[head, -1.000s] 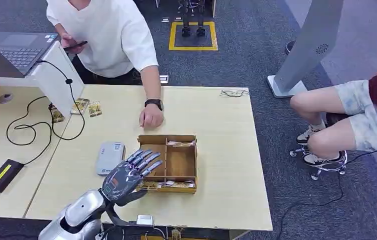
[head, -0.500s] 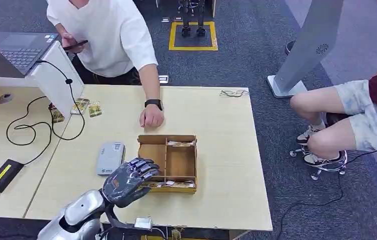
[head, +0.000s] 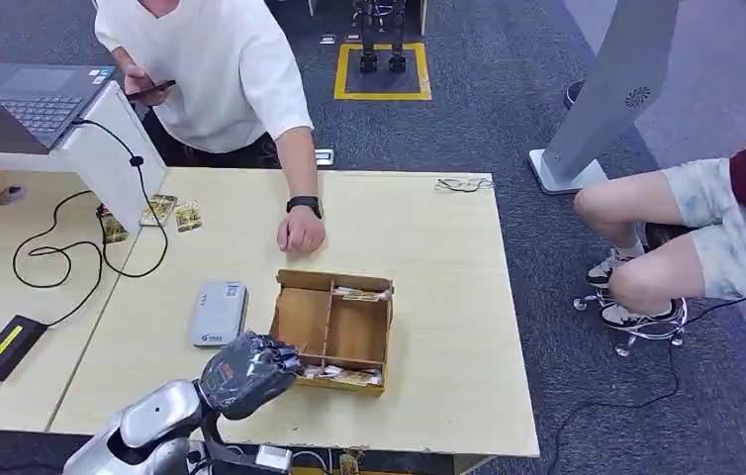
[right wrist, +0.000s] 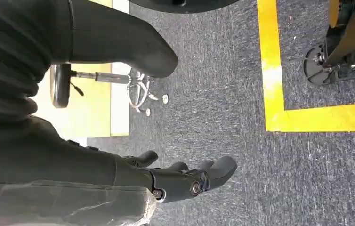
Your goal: Pass the card to the sensor for recognition and then transmit it.
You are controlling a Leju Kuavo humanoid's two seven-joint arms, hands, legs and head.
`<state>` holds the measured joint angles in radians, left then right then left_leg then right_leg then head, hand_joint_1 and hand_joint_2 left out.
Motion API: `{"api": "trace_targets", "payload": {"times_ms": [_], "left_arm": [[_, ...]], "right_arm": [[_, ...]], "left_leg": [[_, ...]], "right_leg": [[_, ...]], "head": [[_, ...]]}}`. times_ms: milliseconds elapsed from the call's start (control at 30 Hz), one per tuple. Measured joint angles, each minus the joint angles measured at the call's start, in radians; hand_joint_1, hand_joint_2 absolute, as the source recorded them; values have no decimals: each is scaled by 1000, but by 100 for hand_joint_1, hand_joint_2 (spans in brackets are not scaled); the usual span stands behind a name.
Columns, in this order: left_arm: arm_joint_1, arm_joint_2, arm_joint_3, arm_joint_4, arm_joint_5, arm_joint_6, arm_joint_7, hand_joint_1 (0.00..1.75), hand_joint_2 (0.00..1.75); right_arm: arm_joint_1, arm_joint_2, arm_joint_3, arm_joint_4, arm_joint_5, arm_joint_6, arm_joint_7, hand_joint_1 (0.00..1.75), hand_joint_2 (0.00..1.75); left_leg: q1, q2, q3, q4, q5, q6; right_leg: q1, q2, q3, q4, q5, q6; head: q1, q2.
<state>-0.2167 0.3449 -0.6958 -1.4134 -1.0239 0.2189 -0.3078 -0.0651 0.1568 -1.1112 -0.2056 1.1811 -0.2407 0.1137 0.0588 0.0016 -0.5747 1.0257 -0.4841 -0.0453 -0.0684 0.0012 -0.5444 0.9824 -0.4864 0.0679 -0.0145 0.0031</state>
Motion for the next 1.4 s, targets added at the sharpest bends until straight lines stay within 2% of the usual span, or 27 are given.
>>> {"api": "trace_targets", "payload": {"times_ms": [267,333,400,567,700,833,933,1067,1267,1400], "left_arm": [[-4,21,-28,-5,4,-7,3,175,175],[-2,21,-31,-5,3,8,13,175,175],[5,19,-32,-6,-11,44,28,175,175],[34,-7,-32,-8,-61,183,56,175,175],[51,-27,-32,-13,-68,239,65,175,175],[66,-61,-13,-27,-41,373,34,175,175],[71,-85,-3,-37,-27,404,29,175,175],[88,-119,27,-54,22,467,-13,175,175],[124,-203,109,-83,77,472,-118,175,175],[134,-256,173,-88,90,473,-114,175,175]], "right_arm": [[0,-1,0,0,1,0,-5,0,175],[0,-1,0,0,2,-1,-5,0,175],[0,-1,0,0,2,0,-5,0,175],[0,-1,0,0,-1,-21,2,0,175],[0,3,0,0,-1,-44,6,0,175],[0,7,0,0,0,-51,6,0,175],[0,8,0,2,0,-51,6,0,175],[0,9,0,5,0,-51,6,0,175],[0,9,0,7,0,-54,6,0,175],[0,10,0,8,0,-56,12,0,175]], "left_leg": [[0,0,0,0,0,0],[0,0,0,0,0,0],[0,0,0,0,0,0],[0,0,0,0,0,0],[0,0,0,0,0,0],[0,0,0,0,0,0],[0,0,0,0,0,0],[0,0,0,0,0,0],[0,0,0,0,0,0],[0,0,0,0,0,0]], "right_leg": [[0,0,1,0,0,0],[0,0,1,0,0,0],[0,0,1,0,0,0],[0,0,0,0,0,0],[0,0,0,0,0,0],[0,0,0,0,0,0],[0,0,0,0,0,0],[0,0,0,0,0,0],[0,0,0,0,0,0],[0,0,0,0,0,0]], "head": [[0,0],[0,0],[0,0],[0,0],[0,0],[0,0],[0,0],[0,0],[0,0],[0,0]]}}
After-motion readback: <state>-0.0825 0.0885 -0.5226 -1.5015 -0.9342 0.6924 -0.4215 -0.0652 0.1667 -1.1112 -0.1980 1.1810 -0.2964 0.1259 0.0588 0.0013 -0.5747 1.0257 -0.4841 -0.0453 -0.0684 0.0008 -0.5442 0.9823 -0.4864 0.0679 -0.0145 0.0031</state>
